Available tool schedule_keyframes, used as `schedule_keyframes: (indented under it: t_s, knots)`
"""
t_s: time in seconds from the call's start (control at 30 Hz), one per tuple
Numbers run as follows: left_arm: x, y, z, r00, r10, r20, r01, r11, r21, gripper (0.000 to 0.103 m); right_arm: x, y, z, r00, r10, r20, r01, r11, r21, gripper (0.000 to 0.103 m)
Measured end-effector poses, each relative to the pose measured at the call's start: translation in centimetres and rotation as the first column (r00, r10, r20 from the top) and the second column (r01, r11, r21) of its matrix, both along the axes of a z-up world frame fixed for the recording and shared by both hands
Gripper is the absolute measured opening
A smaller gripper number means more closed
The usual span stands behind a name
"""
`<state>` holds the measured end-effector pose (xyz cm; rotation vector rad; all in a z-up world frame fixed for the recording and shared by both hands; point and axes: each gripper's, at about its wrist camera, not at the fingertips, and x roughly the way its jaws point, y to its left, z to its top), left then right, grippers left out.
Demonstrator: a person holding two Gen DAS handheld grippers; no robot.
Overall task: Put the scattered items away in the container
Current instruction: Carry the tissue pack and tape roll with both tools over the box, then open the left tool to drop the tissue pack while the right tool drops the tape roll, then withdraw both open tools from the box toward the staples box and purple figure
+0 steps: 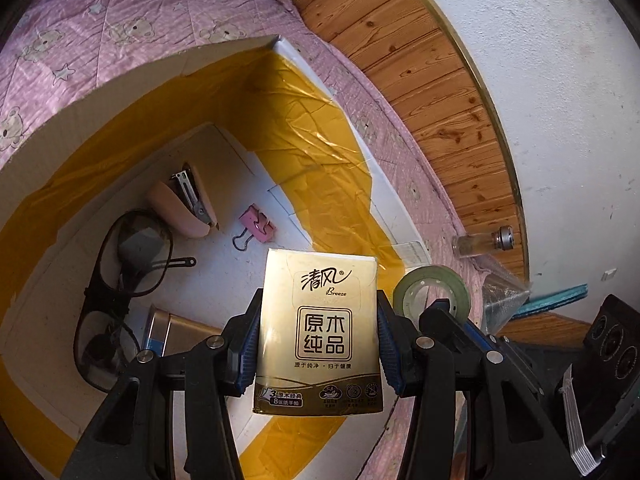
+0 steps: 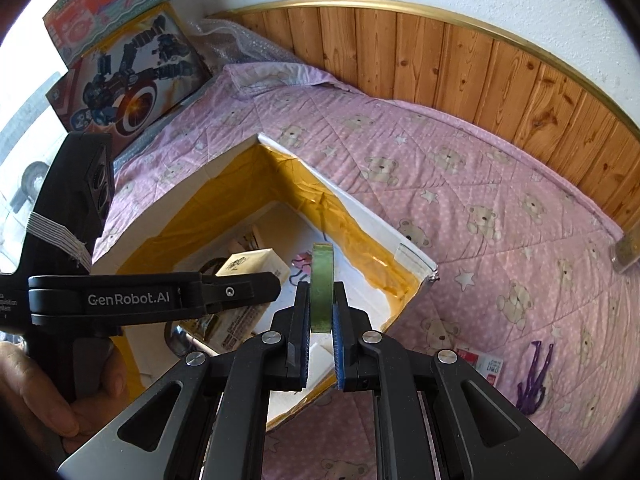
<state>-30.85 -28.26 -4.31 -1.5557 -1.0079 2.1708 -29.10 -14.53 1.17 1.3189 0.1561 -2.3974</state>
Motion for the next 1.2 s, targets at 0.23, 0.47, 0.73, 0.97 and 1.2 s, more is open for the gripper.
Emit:
schedule_keyframes:
  t_s: [0.23,0.47,0.73,0.97,1.2]
  knots:
    - [-1.0,0.4,-1.6,0.999,0.001,0.037,0.0,1.0,-0.014,0.051,-1.8,0.0,-1.5,0.999,0.019,0.031,-0.02,0.999,0.032,0.011]
    - [-2.2,0.8,-3.2,0.997,-0.01,0.078,0.016,0.997,-0.078,0.054,-3.3,0.9,-2.2,0.999,-0.013,0.041,0.012,1.0,0.02,0.015]
    - [-1.7,0.9,-2.7,0.998,-0.053,0.041,0.057,0.993,-0.101,0.054,-3.4,1.1,-2.7,0.998,-0.008,0.059,0.008,1.0,0.003,0.015]
    - [-1.0,1.1,-1.3,0.997,-0.08,0.0,0.079,0.986,-0.146,0.054,-2.9,1.0,-2.5,0.998,-0.006,0.065,0.007,1.0,-0.009,0.015]
    - [-0.1,1.5,-0.5,0.996,-0.091,-0.01,0.088,0.983,-0.16,0.054,-1.8,0.9,-1.7,0.998,0.003,0.069,-0.001,1.0,-0.022,0.015]
